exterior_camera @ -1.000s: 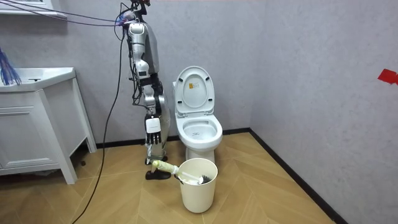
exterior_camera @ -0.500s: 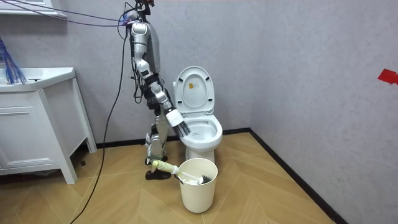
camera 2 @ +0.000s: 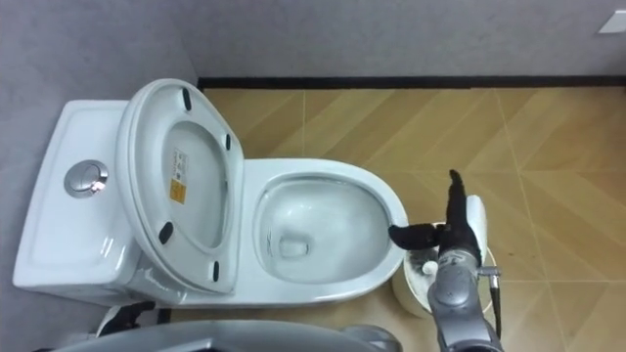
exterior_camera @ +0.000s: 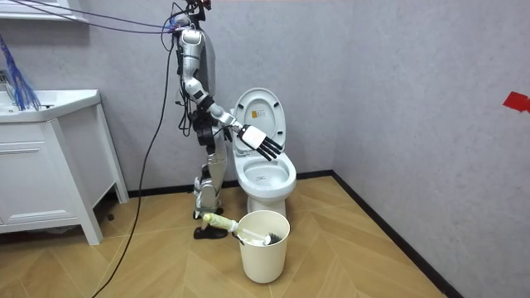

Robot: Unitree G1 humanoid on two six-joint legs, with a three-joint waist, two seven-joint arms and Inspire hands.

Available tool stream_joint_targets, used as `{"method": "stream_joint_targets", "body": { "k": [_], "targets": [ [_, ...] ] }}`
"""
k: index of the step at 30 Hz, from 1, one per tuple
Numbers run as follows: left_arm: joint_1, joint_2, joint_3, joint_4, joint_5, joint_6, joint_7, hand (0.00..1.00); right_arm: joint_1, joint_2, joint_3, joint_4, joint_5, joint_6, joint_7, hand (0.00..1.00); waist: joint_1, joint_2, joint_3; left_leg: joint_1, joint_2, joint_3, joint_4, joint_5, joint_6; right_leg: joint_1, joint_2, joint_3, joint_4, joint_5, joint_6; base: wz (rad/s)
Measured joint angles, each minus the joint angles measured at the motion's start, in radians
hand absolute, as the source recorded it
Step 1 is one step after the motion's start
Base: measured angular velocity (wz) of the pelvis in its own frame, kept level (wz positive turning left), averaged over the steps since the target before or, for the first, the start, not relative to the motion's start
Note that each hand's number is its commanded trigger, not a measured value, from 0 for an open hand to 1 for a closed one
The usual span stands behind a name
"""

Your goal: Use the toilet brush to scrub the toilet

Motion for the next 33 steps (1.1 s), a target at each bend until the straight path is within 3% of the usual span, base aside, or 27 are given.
{"method": "stream_joint_targets", "body": {
  "k": [7,15,21,24,29,33],
  "targets": [
    [0.027,0.0,0.0,-0.04,-0.009,-0.001,0.005,0.0,0.0,-0.009,-0.001,0.009,0.09,-0.006,-0.019,0.0,0.0,-0.005,-0.0008,0.002,0.0,0.0,-0.007,0.0,0.001,0.0,0.001,0.0,-0.003,0.005,0.002,0.0],
    [0.03,0.009,-0.002,-0.045,-0.01,-0.024,0.005,0.0,-0.049,-0.033,0.0,0.246,0.177,-0.005,-0.024,0.0,0.005,-0.005,-0.0061,-0.038,-0.001,-0.005,0.003,0.001,0.002,-0.029,-0.002,-0.005,-0.014,0.016,0.003,0.0],
    [-0.002,0.015,-0.013,-0.037,-0.01,-0.045,0.001,0.0,-0.128,-0.039,0.0,0.368,0.202,-0.004,-0.041,0.0,0.007,0.002,-0.0054,-0.123,0.003,-0.008,0.033,0.003,0.005,-0.101,-0.003,-0.018,0.008,0.027,0.0,0.01],
    [-0.046,0.032,-0.033,-0.014,-0.01,-0.049,-0.006,0.0,-0.191,-0.049,0.0,0.436,0.216,-0.006,-0.055,0.0,0.005,0.004,-0.0027,-0.174,0.001,-0.019,0.048,0.007,0.011,-0.143,-0.007,-0.03,0.02,0.029,-0.002,0.13],
    [-0.072,0.039,-0.047,-0.01,-0.011,-0.078,-0.015,0.0,-0.248,-0.09,-0.003,0.483,0.236,-0.006,-0.063,0.0,0.007,0.005,0.0017,-0.245,-0.004,-0.03,0.064,0.016,0.018,-0.216,-0.021,-0.053,0.051,0.028,-0.001,0.09],
    [-0.108,0.045,-0.079,0.017,-0.016,-0.08,-0.016,0.0,-0.278,-0.111,-0.003,0.528,0.24,-0.007,-0.063,0.0,0.007,0.002,0.0042,-0.287,-0.004,-0.039,0.085,0.017,0.019,-0.252,-0.028,-0.061,0.066,0.027,0.0,0.09]
  ]
}}
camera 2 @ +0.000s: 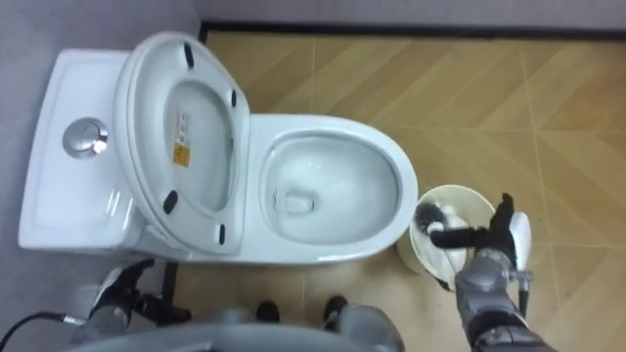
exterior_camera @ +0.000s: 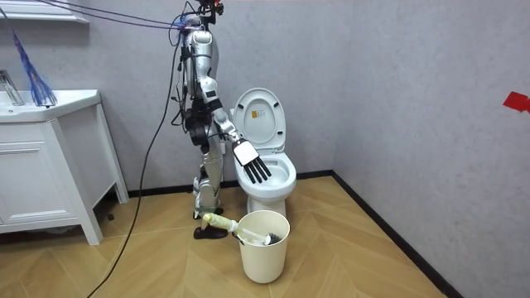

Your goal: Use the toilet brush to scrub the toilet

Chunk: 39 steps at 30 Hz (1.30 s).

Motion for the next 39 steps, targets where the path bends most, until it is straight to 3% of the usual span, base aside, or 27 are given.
{"method": "stream_joint_targets", "body": {
  "k": [6,11,18,23,33,39],
  "targets": [
    [-0.054,0.004,-0.026,0.012,-0.078,-0.006,0.0,0.0,-0.04,-0.007,0.0,0.041,-0.007,0.0,-0.037,0.0,0.018,-0.003,0.0082,-0.109,0.002,0.007,0.05,0.0,0.002,-0.106,-0.004,0.003,0.043,0.001,-0.002,-0.02],
    [-0.113,0.01,-0.076,0.027,-0.111,-0.002,-0.002,0.0,-0.11,-0.038,0.001,0.087,0.019,0.006,-0.061,0.0,0.022,0.003,0.0225,-0.197,0.001,0.015,0.088,0.005,0.009,-0.199,-0.012,0.012,0.089,0.002,-0.002,-0.02],
    [-0.148,0.019,-0.079,0.028,-0.113,0.025,-0.002,0.0,-0.141,-0.086,0.001,0.103,0.042,0.047,-0.05,0.0,0.022,0.003,0.023,-0.273,-0.001,0.024,0.114,0.007,0.014,-0.291,-0.016,0.03,0.139,-0.002,-0.004,-0.04],
    [-0.152,0.021,-0.081,0.024,-0.113,0.026,-0.002,0.0,-0.131,-0.086,0.033,0.135,0.075,0.087,0.002,0.0,0.032,-0.002,0.0253,-0.296,-0.006,0.034,0.125,0.007,0.014,-0.336,-0.029,0.034,0.186,-0.02,-0.011,-0.04],
    [-0.16,0.021,-0.103,0.027,-0.153,0.028,0.017,0.0,-0.133,-0.087,0.051,0.195,0.161,0.115,0.109,0.0,0.033,-0.001,0.0252,-0.334,-0.01,0.021,0.16,0.008,0.015,-0.362,-0.043,0.014,0.208,-0.025,-0.011,0.06],
    [-0.188,0.03,-0.102,0.022,-0.191,0.056,0.017,0.0,-0.155,-0.099,0.061,0.21,0.162,0.155,0.143,0.0,0.044,0.0,0.0256,-0.446,-0.018,0.019,0.264,-0.017,0.032,-0.476,-0.064,0.02,0.324,-0.057,-0.007,0.05]
  ]
}}
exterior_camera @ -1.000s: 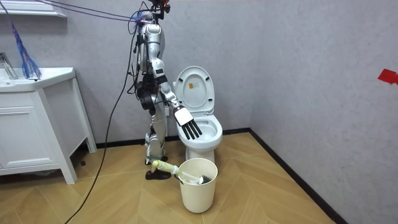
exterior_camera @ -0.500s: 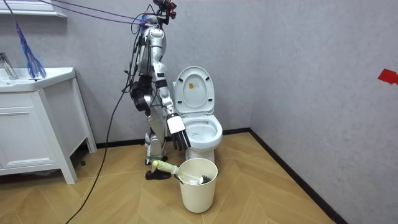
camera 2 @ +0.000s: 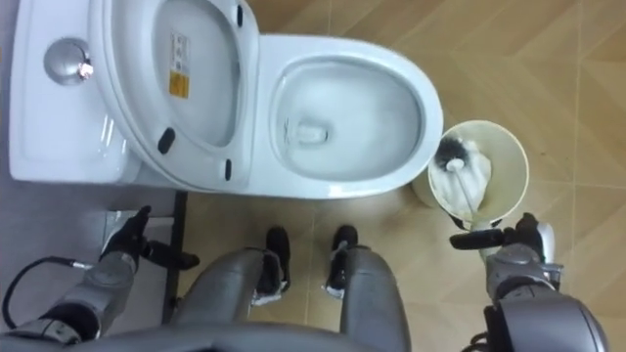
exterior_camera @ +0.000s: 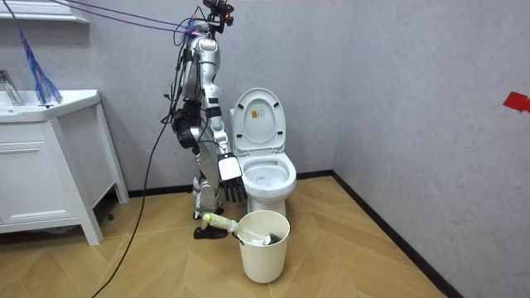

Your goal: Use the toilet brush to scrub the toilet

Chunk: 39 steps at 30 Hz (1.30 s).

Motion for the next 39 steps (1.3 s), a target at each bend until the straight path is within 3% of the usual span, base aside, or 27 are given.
{"method": "stream_joint_targets", "body": {
  "k": [4,9,11,16,22,28,39],
  "targets": [
    [-0.01,0.001,-0.001,-0.018,-0.005,0.005,0.002,0.0,-0.009,-0.005,0.02,0.0,0.003,0.009,0.021,0.0,0.004,0.008,0.0044,-0.079,0.001,-0.007,0.102,-0.039,0.005,-0.072,-0.003,0.005,0.1,-0.032,0.001,0.05],
    [-0.047,0.004,-0.001,-0.042,-0.021,0.006,0.047,0.0,-0.017,-0.052,0.057,-0.002,0.024,0.021,0.025,0.0,0.006,0.029,0.0109,-0.214,0.005,-0.014,0.277,-0.097,0.013,-0.194,-0.016,0.003,0.257,-0.082,0.0,0.02],
    [-0.052,0.006,0.0,-0.067,-0.023,0.005,0.07,0.0,-0.02,-0.058,0.059,-0.002,0.025,0.021,0.025,0.0,0.017,0.029,0.0107,-0.271,0.018,-0.006,0.348,-0.12,0.015,-0.251,-0.015,0.011,0.319,-0.095,-0.006,-0.12],
    [-0.052,0.011,-0.001,-0.121,-0.056,0.01,0.092,0.0,-0.038,-0.089,0.1,-0.006,0.028,0.042,0.026,0.0,0.03,0.025,0.0109,-0.389,0.02,0.0,0.483,-0.16,0.016,-0.376,-0.023,0.029,0.46,-0.137,-0.01,-0.01],
    [-0.077,0.044,-0.014,-0.135,-0.159,0.013,0.092,0.0,-0.097,-0.128,0.147,-0.002,0.02,0.043,0.06,0.0,0.027,0.013,0.0139,-0.497,0.025,0.001,0.635,-0.205,0.008,-0.486,-0.049,0.029,0.618,-0.189,-0.029,0.04],
    [-0.089,0.047,-0.045,-0.143,-0.197,0.013,0.091,0.0,-0.137,-0.141,0.19,-0.004,0.024,0.041,0.079,0.0,0.028,0.013,0.0137,-0.587,0.027,-0.015,0.75,-0.231,0.003,-0.564,-0.071,0.011,0.729,-0.228,-0.043,0.09],
    [-0.077,0.077,-0.089,-0.185,-0.197,0.013,0.1,0.0,-0.124,-0.179,0.23,-0.018,0.024,0.035,0.079,0.0,0.035,0.017,0.0127,-0.667,0.021,-0.023,0.828,-0.249,0.007,-0.636,-0.083,0.01,0.806,-0.253,-0.041,0.03]
  ]
}}
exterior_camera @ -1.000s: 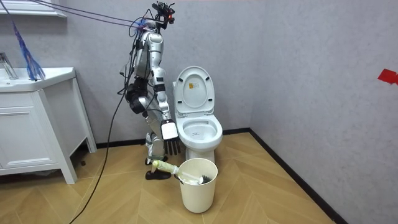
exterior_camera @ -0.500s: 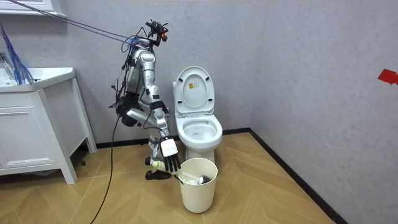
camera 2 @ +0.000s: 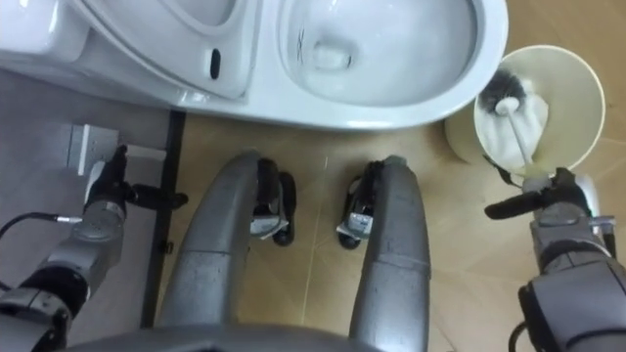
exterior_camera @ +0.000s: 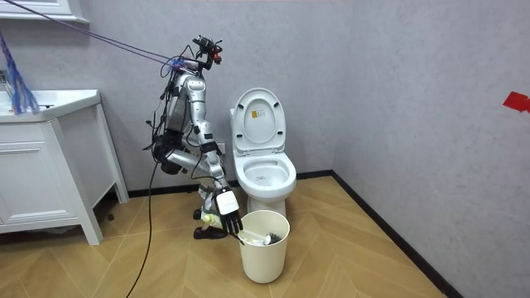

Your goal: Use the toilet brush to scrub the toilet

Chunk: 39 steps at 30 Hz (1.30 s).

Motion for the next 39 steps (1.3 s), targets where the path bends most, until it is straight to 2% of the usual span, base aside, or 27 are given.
{"method": "stream_joint_targets", "body": {
  "k": [8,14,18,20,23,28,34,39],
  "targets": [
    [0.005,0.001,-0.01,-0.031,0.0,0.0,0.01,0.0,0.021,-0.039,0.032,-0.008,0.003,0.002,0.03,0.0,0.024,0.006,0.0003,-0.016,0.0,0.004,0.006,-0.009,0.001,-0.019,0.001,0.004,0.009,-0.005,-0.004,0.0],
    [0.022,0.01,-0.026,-0.03,-0.043,0.001,0.011,0.0,0.043,-0.041,0.094,-0.008,0.004,0.009,0.044,0.0,0.025,0.006,0.0002,-0.016,-0.002,0.003,0.006,-0.02,-0.006,-0.023,0.017,0.009,0.009,-0.011,-0.009,-0.02],
    [0.038,0.017,-0.03,-0.029,-0.068,0.001,0.012,0.0,0.046,-0.042,0.106,-0.006,-0.002,0.011,0.044,0.0,0.024,0.006,-0.0001,-0.016,-0.002,0.003,0.005,-0.023,-0.01,-0.025,0.015,0.007,0.01,-0.015,-0.015,-0.01],
    [0.054,0.028,-0.048,-0.032,-0.079,0.006,0.01,0.0,0.051,-0.042,0.111,-0.003,-0.008,0.013,0.045,0.0,0.023,0.006,-0.0001,-0.016,-0.002,0.003,0.003,-0.024,-0.01,-0.025,0.015,0.007,0.01,-0.018,-0.016,0.0],
    [0.075,0.031,-0.048,-0.038,-0.078,0.022,0.008,0.0,0.057,-0.042,0.115,0.0,-0.033,0.029,0.052,0.0,0.023,0.007,-0.0004,-0.016,-0.003,0.004,0.0,-0.024,-0.011,-0.026,0.007,0.005,0.01,-0.021,-0.019,0.02],
    [0.096,0.034,-0.047,-0.059,-0.076,0.037,-0.002,0.0,0.062,-0.042,0.114,0.001,-0.08,0.03,0.056,0.0,0.024,0.007,-0.0006,-0.018,-0.003,0.004,-0.001,-0.026,-0.014,-0.026,0.002,0.002,0.011,-0.023,-0.021,0.01],
    [0.098,0.036,-0.047,-0.077,-0.078,0.043,-0.009,0.0,0.075,-0.055,0.14,0.002,-0.092,0.032,0.085,0.0,0.025,0.008,-0.0011,-0.018,-0.005,0.004,-0.004,-0.026,-0.014,-0.025,0.0,0.003,0.009,-0.023,-0.02,0.0],
    [0.099,0.036,-0.047,-0.077,-0.079,0.057,-0.011,0.0,0.078,-0.062,0.152,0.002,-0.121,0.053,0.099,0.0,0.028,0.014,-0.0048,-0.018,-0.004,0.004,-0.005,-0.026,-0.014,-0.025,0.0,0.002,0.008,-0.023,-0.02,0.0]
  ]
}}
